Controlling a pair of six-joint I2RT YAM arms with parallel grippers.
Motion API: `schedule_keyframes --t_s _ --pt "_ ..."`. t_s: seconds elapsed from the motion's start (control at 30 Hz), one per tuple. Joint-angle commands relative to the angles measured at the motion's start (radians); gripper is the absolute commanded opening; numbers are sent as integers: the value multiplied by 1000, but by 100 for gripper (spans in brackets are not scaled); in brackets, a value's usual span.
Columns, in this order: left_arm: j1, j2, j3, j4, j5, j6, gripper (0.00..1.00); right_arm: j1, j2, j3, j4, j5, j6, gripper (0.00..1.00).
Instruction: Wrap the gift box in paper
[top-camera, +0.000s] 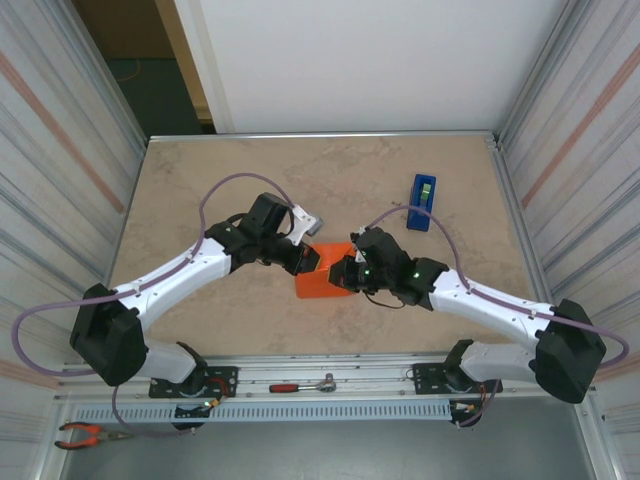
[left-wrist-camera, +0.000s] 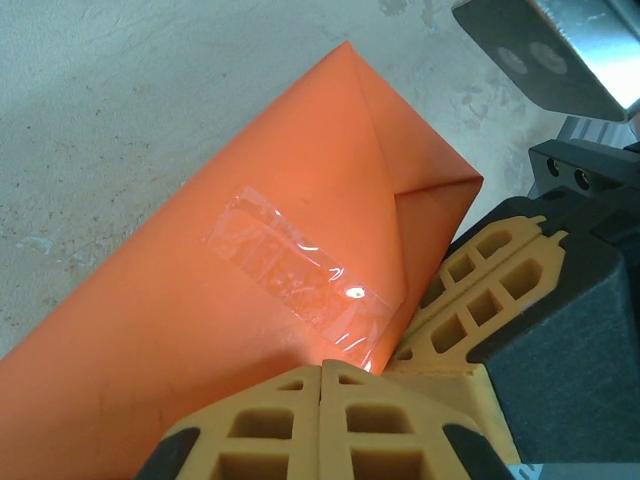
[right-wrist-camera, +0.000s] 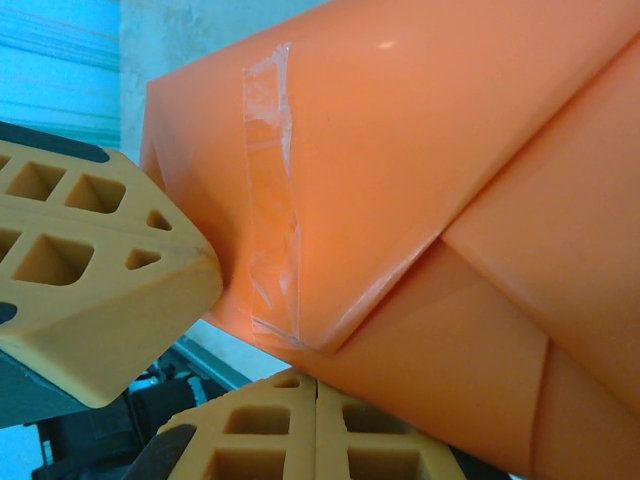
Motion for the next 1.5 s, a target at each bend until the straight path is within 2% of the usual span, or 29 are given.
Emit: schedule_keyframes --t_s 0.0,0.17,0.33,0.43,0.5,0.57,0.67,0.7,0.73,0.83,0.9,1.07,1.27,1.37,1.47 --pt "-7 1 -29 -115 -12 21 0 -16 -43 17 -7 -18 -32 0" --pt "12 -20 12 -110 25 -9 1 -17 -153 -16 -37 12 -26 0" --pt "60 -65 46 -47 63 -68 46 -33 -238 -22 -49 44 -30 0" --pt "98 -104 38 21 84 -115 66 -48 -248 -15 -67 54 -42 9" --pt "122 -136 15 68 85 -148 73 -54 -255 -15 -79 61 -51 19" --pt "151 -173 -17 109 79 -176 79 -57 -266 -18 -103 80 -59 36" --pt "187 -238 -82 141 23 -205 90 -61 -291 -35 -158 117 -78 68" --pt "193 -265 -108 149 1 -211 94 -61 -300 -41 -178 132 -80 74" --pt "201 -292 -139 155 -25 -213 98 -62 -311 -52 -196 147 -87 80" --pt "211 -372 -227 158 -84 -219 99 -63 -340 -81 -238 184 -112 92" --pt "211 -421 -288 159 -119 -227 99 -63 -354 -103 -259 201 -126 96" --pt "212 -526 -438 184 -174 -283 99 -66 -378 -127 -282 224 -134 96" --pt "211 -598 -579 228 -180 -371 99 -73 -335 -4 -273 181 -194 84" --pt "211 -621 -628 251 -184 -400 99 -92 -259 82 -270 140 -227 74" --pt "211 -632 -649 258 -192 -411 99 -102 -145 168 -246 89 -247 58"
